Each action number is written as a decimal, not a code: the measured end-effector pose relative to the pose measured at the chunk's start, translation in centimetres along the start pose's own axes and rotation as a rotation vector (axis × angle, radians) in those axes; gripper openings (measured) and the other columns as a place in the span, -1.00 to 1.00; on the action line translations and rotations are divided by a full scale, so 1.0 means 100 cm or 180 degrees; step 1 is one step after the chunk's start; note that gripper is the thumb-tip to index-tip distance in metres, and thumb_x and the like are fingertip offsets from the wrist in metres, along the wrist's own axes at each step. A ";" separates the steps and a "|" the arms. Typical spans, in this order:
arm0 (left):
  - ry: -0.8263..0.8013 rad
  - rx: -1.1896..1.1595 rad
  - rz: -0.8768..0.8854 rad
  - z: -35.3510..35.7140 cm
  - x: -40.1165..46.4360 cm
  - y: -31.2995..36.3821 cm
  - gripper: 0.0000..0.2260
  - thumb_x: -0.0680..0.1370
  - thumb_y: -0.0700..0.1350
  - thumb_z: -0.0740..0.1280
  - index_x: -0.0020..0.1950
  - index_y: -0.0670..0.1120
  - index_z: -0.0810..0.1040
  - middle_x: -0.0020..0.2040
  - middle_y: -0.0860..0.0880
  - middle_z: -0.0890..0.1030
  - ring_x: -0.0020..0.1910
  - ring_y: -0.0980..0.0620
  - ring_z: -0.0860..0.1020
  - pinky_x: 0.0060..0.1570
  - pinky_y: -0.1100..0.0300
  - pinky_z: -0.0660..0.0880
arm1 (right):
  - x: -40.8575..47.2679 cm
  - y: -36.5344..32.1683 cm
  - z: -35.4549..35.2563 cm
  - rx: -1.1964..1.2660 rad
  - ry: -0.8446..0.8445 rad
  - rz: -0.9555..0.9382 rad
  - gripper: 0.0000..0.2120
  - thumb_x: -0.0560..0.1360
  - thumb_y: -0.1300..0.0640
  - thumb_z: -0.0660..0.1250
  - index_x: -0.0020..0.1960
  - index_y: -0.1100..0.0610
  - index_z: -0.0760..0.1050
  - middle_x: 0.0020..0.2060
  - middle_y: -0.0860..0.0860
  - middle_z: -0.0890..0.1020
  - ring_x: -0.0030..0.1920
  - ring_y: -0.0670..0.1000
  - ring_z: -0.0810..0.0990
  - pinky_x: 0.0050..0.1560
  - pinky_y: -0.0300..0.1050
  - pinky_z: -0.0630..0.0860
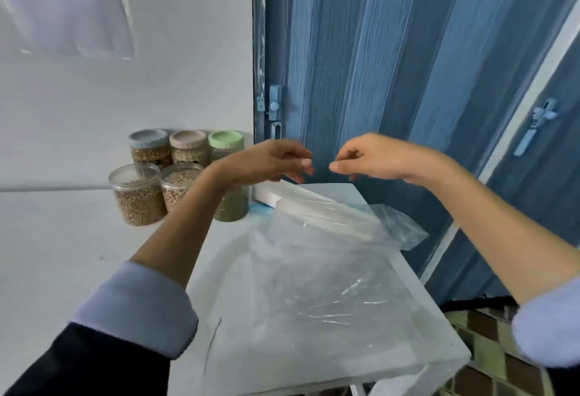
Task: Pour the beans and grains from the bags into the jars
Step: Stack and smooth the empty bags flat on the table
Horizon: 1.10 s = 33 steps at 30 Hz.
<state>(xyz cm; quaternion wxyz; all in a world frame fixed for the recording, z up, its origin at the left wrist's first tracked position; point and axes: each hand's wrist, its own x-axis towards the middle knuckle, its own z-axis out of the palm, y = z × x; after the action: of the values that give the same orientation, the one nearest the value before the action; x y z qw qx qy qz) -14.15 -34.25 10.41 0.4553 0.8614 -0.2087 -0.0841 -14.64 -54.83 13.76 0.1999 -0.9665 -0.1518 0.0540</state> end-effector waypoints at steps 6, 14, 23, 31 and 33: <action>0.0167 0.0525 -0.0386 0.049 0.000 0.001 -0.61 0.57 -0.18 0.32 0.39 -0.11 0.36 0.28 0.00 0.48 0.20 0.06 0.49 0.14 0.25 0.39 | -0.033 0.096 0.008 0.0458 -0.0382 0.0143 -0.66 0.52 0.13 0.38 0.27 0.13 0.46 0.20 -0.02 0.53 0.17 -0.05 0.49 0.21 -0.17 0.41; 0.0526 0.1173 -0.0913 0.063 0.002 -0.019 -0.52 0.46 -0.46 0.21 0.35 -0.17 0.41 0.34 -0.10 0.45 0.31 -0.05 0.41 0.06 0.19 0.44 | -0.025 0.141 0.058 0.0600 0.0021 0.0431 -0.51 0.49 0.31 0.28 0.39 0.16 0.30 0.31 0.08 0.44 0.23 0.08 0.45 0.21 -0.06 0.43; 0.1316 0.1077 -0.0924 0.073 0.011 -0.040 -0.76 0.53 -0.34 0.22 0.15 -0.29 0.57 0.11 -0.20 0.59 0.08 -0.17 0.54 -0.04 0.13 0.45 | -0.014 0.137 0.081 0.0220 0.0615 0.0733 -0.75 0.48 0.32 0.19 0.14 0.22 0.44 0.08 0.15 0.54 0.05 0.19 0.53 -0.09 -0.05 0.47; 0.1582 0.1435 -0.1139 0.062 0.003 -0.063 -0.74 0.38 -0.41 0.28 -0.06 -0.16 0.66 0.01 -0.13 0.64 0.05 -0.14 0.57 0.09 -0.05 0.55 | -0.010 0.145 0.078 0.0084 0.0937 0.1024 -0.75 0.48 0.29 0.26 0.14 0.15 0.48 0.10 0.06 0.54 0.08 0.13 0.51 -0.10 -0.11 0.41; 0.1422 0.1414 -0.1084 0.064 0.002 -0.064 -0.68 0.38 -0.45 0.25 0.01 -0.19 0.65 0.05 -0.15 0.64 0.07 -0.12 0.58 0.14 -0.04 0.54 | -0.010 0.143 0.079 -0.0055 0.0847 0.0975 -0.67 0.48 0.30 0.25 0.23 0.13 0.45 0.17 0.07 0.49 0.18 0.13 0.46 -0.05 -0.08 0.38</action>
<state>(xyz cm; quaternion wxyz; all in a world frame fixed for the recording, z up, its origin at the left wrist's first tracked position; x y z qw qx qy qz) -14.31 -35.99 1.54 0.2707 0.9590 0.0294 0.0791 -12.97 -64.69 0.85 0.1994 -0.9786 0.0242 -0.0458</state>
